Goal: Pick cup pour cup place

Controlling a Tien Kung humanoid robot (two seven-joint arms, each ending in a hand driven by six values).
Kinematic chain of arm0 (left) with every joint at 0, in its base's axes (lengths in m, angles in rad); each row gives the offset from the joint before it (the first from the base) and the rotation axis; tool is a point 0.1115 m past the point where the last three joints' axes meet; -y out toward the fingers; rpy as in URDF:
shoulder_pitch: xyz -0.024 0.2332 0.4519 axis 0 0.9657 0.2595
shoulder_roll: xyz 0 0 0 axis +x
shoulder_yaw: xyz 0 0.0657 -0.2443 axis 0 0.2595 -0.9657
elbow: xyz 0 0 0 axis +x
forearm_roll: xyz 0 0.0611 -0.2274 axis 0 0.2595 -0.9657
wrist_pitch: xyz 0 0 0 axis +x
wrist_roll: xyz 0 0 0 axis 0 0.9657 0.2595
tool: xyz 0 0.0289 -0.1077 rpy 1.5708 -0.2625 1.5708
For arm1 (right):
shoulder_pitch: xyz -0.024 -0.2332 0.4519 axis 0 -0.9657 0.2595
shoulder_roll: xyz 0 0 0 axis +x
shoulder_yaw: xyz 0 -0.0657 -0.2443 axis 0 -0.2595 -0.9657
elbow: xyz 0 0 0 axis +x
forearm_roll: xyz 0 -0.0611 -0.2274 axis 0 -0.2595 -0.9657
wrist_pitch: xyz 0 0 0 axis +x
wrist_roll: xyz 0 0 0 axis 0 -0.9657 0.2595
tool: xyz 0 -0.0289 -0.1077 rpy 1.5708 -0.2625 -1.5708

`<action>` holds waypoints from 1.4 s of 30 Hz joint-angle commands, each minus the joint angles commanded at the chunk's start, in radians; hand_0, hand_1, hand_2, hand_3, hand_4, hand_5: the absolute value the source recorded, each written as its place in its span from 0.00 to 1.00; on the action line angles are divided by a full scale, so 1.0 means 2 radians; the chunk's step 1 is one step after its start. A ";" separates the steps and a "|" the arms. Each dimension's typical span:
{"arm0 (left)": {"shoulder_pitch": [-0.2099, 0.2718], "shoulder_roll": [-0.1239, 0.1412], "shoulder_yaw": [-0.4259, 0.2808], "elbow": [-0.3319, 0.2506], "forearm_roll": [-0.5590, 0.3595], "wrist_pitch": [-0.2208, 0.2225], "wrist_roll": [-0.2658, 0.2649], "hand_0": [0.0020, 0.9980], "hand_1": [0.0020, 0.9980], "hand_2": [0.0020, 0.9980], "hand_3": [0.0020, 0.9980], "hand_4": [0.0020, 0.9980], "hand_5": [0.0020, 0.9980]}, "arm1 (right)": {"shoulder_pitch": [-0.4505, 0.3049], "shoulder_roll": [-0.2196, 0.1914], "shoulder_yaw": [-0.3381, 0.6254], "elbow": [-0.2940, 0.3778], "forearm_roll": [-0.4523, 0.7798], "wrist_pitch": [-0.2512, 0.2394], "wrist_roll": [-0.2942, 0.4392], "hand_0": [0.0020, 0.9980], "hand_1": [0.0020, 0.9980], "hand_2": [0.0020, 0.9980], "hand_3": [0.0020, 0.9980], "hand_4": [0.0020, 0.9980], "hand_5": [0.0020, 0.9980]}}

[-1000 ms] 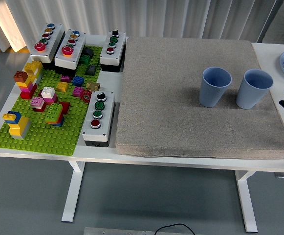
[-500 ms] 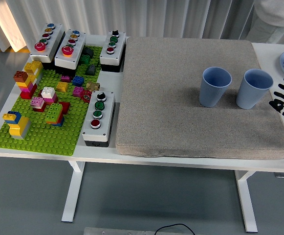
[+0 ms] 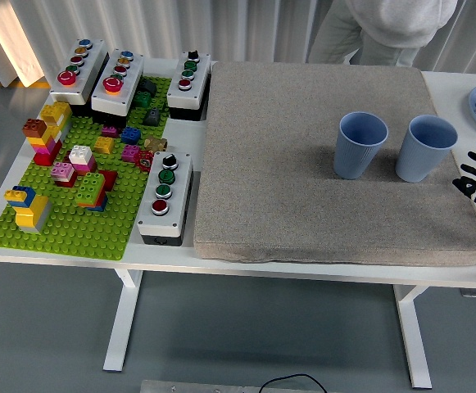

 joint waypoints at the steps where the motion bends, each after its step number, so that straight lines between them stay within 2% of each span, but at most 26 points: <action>1: 0.000 0.000 0.002 0.000 -0.001 0.000 0.000 0.73 0.77 0.83 0.66 0.53 0.95 | 0.000 0.001 -0.003 -0.003 -0.002 -0.001 0.001 0.89 0.85 0.90 0.93 0.84 0.23; 32: -0.006 0.001 0.024 0.000 -0.019 -0.001 -0.005 0.73 0.78 0.83 0.66 0.53 0.95 | 0.040 0.014 -0.038 -0.054 0.015 -0.011 0.017 0.89 0.85 0.89 0.92 0.83 0.22; 42: -0.006 0.001 0.028 0.000 -0.022 -0.001 -0.005 0.73 0.78 0.83 0.66 0.53 0.95 | 0.046 0.014 -0.040 -0.061 0.015 -0.014 0.020 0.89 0.85 0.89 0.92 0.83 0.22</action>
